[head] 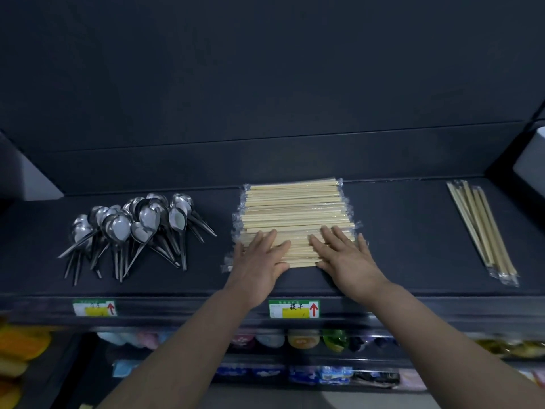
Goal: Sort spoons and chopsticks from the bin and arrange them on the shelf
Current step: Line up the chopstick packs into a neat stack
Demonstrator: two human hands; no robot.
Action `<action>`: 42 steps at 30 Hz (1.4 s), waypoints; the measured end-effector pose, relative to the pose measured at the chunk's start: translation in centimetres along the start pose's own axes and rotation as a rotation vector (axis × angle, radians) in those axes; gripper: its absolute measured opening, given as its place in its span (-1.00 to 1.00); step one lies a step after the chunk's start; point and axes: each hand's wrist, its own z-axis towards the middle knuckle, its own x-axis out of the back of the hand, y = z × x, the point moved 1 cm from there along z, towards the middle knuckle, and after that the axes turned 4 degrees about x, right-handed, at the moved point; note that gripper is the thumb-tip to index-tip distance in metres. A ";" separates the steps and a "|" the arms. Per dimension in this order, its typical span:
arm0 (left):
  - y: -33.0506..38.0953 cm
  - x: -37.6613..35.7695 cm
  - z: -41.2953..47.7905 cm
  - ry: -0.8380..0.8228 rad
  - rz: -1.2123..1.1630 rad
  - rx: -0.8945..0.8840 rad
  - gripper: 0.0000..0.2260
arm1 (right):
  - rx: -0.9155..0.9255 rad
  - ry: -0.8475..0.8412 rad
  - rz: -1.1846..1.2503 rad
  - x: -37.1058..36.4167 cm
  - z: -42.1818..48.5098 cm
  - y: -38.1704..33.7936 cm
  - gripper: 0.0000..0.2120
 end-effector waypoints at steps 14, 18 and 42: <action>8.0 1.5 2.6 0.238 -0.233 -0.147 -0.70 | -0.088 0.289 0.088 1.9 -3.7 5.1 -0.63; 14.1 1.3 4.9 0.274 -0.250 -0.224 -0.72 | -0.242 0.336 0.016 3.3 -6.3 10.3 -0.59; 37.9 -0.5 17.1 -0.053 -0.147 0.230 -0.50 | -0.454 0.213 -0.038 5.7 -12.9 29.1 -0.68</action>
